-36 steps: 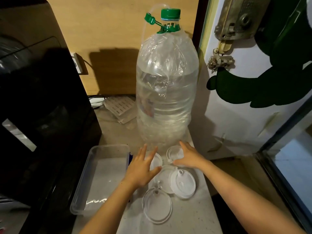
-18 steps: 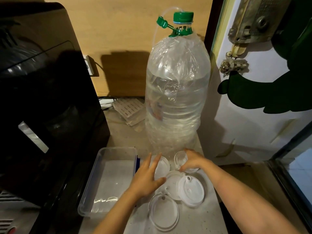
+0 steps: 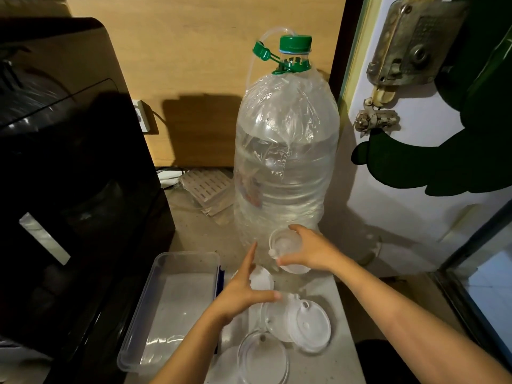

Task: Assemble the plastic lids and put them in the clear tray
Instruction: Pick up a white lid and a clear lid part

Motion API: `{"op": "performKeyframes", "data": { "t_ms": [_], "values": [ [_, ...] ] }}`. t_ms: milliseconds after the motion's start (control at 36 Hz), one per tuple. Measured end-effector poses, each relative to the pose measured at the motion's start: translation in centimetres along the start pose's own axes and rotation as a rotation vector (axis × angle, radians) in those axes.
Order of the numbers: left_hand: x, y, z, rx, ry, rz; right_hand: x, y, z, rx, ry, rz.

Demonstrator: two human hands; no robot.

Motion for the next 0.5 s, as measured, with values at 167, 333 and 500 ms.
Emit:
{"op": "performKeyframes", "data": {
  "t_ms": [167,333,500],
  "values": [
    [0.6,0.9,-2.2,-0.247,0.113,0.101,-1.9,-0.2,3.3,0.181,-0.033,-0.013],
    [0.9,0.4,-3.1,-0.44,0.225,0.067,-2.9,0.5,5.4,0.223,0.002,-0.065],
    [0.8,-0.3,-3.2,-0.493,0.268,0.069,-3.0,1.5,6.6,0.144,0.019,-0.081]
  ]
}}
Point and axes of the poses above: each hand's wrist, its own x-axis towards the middle knuckle, its own y-axis out of the palm, z = x × y, the point moved 5 cm from there along x, towards the middle knuckle, and after that the axes turned 6 degrees about -x, right-handed, at the moved point
